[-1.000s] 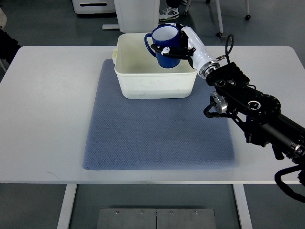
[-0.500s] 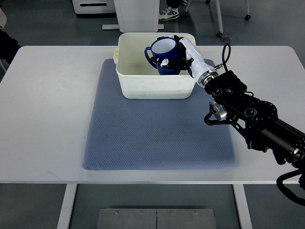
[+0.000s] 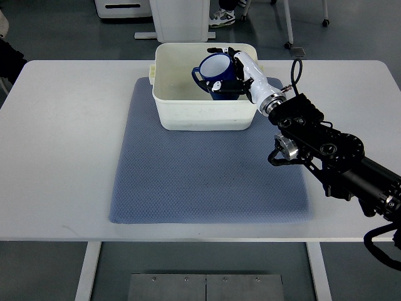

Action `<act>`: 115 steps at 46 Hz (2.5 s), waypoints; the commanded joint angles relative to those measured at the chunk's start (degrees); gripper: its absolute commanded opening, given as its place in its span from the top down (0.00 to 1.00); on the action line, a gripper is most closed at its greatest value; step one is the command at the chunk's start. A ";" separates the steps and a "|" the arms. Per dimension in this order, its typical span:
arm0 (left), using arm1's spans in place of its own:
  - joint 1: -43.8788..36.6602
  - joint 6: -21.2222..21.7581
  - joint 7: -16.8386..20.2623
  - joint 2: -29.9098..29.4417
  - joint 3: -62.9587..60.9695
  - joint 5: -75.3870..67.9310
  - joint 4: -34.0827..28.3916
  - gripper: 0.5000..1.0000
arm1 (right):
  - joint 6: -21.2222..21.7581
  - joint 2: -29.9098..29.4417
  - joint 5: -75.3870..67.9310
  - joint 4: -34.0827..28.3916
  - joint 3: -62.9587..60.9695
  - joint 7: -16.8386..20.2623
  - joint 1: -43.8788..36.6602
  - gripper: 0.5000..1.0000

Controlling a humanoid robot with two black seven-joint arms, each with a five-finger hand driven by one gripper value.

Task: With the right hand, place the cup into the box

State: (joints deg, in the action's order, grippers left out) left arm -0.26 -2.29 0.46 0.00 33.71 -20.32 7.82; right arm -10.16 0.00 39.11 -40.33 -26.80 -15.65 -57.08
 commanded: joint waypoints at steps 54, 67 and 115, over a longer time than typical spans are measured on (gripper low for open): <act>0.00 0.00 -0.02 0.00 -0.05 0.02 0.00 0.00 | -0.03 7.47 -8.62 -0.54 -6.51 3.34 -4.18 0.00; 0.00 0.00 0.07 0.00 0.04 0.02 0.00 0.00 | -0.12 9.14 -8.62 -0.45 -12.57 6.85 0.48 0.00; 0.00 0.00 -0.02 0.00 -0.05 0.02 0.00 0.00 | -0.03 8.53 -9.85 -0.45 -24.80 9.49 12.35 0.00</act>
State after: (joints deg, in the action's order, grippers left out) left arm -0.27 -2.28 0.45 0.00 33.71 -20.31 7.82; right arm -10.19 8.55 29.27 -40.80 -51.60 -6.18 -45.23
